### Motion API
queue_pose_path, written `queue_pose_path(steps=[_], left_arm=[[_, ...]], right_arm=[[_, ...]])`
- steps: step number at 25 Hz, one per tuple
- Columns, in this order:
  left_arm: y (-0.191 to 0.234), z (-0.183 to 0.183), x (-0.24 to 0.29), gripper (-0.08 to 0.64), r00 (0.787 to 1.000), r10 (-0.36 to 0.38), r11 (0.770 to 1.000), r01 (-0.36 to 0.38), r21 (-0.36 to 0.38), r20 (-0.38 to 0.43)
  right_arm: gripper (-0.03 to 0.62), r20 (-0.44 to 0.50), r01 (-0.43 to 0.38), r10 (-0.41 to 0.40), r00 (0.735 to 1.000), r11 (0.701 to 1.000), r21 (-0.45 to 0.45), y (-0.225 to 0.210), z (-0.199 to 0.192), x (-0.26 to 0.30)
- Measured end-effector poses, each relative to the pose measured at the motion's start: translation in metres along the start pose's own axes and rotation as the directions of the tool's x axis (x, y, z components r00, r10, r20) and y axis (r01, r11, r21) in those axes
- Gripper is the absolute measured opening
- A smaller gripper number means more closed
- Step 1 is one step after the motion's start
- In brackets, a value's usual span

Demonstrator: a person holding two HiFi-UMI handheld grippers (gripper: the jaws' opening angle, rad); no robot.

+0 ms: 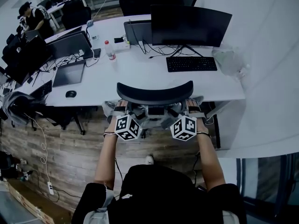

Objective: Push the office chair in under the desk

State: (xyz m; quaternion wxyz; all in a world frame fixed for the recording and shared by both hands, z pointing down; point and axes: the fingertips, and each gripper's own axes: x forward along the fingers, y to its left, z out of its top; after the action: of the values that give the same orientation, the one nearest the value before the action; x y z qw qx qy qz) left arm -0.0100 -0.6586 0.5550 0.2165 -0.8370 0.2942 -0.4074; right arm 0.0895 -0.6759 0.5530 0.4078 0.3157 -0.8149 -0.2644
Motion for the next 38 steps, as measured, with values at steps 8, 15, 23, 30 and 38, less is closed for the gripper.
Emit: queue_pose_path(steps=[8, 15, 23, 30, 38], left_arm=[[0.009, -0.009, 0.004, 0.413, 1.000, -0.012, 1.000, 0.012, 0.006, 0.007], [0.008, -0.007, 0.004, 0.413, 1.000, -0.006, 1.000, 0.006, 0.012, 0.012], [0.009, -0.009, 0.002, 0.413, 1.000, 0.008, 1.000, -0.009, 0.019, 0.009], [0.009, -0.005, 0.000, 0.411, 0.999, 0.028, 1.000, -0.028, -0.004, -0.020], [0.013, -0.006, -0.021, 0.411, 0.995, 0.081, 0.995, -0.084, -0.055, -0.051]], right_arm=[[0.327, 0.021, 0.006, -0.006, 1.000, 1.000, 0.003, -0.002, 0.006, 0.010], [0.327, 0.025, 0.014, -0.014, 1.000, 1.000, 0.002, -0.002, 0.005, 0.009], [0.327, 0.016, 0.003, -0.003, 1.000, 1.000, -0.014, -0.001, 0.006, 0.010], [0.325, 0.001, -0.004, 0.004, 1.000, 1.000, -0.017, -0.003, 0.006, 0.004], [0.325, -0.014, 0.021, -0.021, 1.000, 1.000, -0.019, 0.000, 0.008, -0.007]])
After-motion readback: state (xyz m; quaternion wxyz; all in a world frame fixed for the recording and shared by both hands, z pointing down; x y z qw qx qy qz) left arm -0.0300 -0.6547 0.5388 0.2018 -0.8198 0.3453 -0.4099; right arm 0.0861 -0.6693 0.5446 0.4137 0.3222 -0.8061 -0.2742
